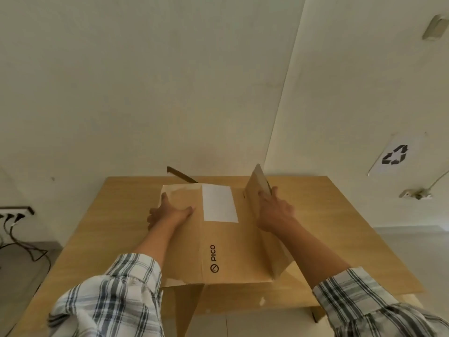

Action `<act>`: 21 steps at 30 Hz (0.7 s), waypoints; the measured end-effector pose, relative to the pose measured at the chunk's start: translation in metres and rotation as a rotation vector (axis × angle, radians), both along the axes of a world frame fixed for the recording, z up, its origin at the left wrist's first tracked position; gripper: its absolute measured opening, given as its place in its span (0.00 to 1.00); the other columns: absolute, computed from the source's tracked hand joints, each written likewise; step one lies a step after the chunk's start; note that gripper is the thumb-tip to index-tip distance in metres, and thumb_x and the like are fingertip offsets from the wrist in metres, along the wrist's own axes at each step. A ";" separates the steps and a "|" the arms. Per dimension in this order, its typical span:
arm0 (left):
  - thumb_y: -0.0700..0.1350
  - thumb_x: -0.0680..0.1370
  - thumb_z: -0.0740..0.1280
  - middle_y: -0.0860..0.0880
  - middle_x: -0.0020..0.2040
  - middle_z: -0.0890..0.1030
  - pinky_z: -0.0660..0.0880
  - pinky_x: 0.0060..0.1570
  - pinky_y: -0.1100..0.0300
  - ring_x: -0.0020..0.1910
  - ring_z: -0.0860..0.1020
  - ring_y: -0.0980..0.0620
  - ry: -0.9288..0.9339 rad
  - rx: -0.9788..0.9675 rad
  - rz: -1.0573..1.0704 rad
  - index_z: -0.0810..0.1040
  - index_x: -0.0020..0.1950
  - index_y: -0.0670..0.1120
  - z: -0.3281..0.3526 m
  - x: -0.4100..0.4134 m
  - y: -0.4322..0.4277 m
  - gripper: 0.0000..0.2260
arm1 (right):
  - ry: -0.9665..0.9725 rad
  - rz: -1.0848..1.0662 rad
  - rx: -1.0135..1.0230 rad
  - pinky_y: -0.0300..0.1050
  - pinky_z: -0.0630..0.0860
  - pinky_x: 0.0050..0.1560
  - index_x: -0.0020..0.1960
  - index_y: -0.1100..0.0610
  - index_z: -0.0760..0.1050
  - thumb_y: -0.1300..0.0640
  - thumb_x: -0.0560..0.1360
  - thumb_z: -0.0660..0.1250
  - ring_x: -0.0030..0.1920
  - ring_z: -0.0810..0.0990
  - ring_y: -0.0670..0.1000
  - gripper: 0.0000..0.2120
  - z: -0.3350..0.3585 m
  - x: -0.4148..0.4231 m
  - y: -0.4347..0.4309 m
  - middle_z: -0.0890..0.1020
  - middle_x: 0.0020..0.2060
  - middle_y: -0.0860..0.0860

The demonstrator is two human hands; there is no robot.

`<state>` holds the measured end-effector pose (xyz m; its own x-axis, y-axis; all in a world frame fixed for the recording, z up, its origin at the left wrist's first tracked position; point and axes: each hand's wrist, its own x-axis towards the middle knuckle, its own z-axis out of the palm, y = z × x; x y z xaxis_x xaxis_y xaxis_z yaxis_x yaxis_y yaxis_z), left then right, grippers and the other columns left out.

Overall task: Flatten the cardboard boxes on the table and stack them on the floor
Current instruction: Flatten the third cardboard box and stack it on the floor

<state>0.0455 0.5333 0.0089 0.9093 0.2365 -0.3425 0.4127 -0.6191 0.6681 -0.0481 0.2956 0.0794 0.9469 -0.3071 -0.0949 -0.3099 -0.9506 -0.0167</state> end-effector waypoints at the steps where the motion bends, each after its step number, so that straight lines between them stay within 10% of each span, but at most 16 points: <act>1: 0.65 0.67 0.75 0.38 0.74 0.62 0.66 0.69 0.39 0.72 0.63 0.34 0.006 0.015 -0.009 0.48 0.81 0.59 -0.001 -0.008 -0.001 0.51 | 0.001 -0.020 -0.003 0.52 0.73 0.52 0.75 0.51 0.55 0.57 0.76 0.64 0.63 0.73 0.60 0.31 -0.009 -0.003 -0.001 0.52 0.75 0.56; 6: 0.64 0.68 0.75 0.38 0.74 0.62 0.65 0.68 0.40 0.72 0.63 0.36 0.158 0.123 0.060 0.47 0.80 0.60 -0.084 -0.077 -0.011 0.50 | 0.262 0.085 0.001 0.66 0.51 0.73 0.79 0.47 0.46 0.49 0.77 0.61 0.75 0.43 0.72 0.36 -0.133 -0.030 -0.002 0.36 0.78 0.55; 10: 0.65 0.69 0.73 0.38 0.72 0.63 0.65 0.66 0.42 0.71 0.65 0.36 0.110 0.186 0.040 0.47 0.80 0.60 -0.091 -0.084 -0.008 0.49 | 0.292 0.155 -0.027 0.78 0.34 0.66 0.79 0.45 0.39 0.35 0.78 0.55 0.73 0.29 0.69 0.38 -0.159 -0.034 0.007 0.35 0.78 0.52; 21: 0.67 0.67 0.73 0.40 0.72 0.57 0.62 0.65 0.43 0.66 0.63 0.37 0.093 0.484 -0.030 0.50 0.78 0.62 -0.156 -0.077 0.009 0.47 | 0.473 0.183 0.248 0.80 0.57 0.64 0.76 0.36 0.35 0.38 0.76 0.65 0.77 0.42 0.65 0.44 -0.232 -0.012 0.039 0.37 0.79 0.48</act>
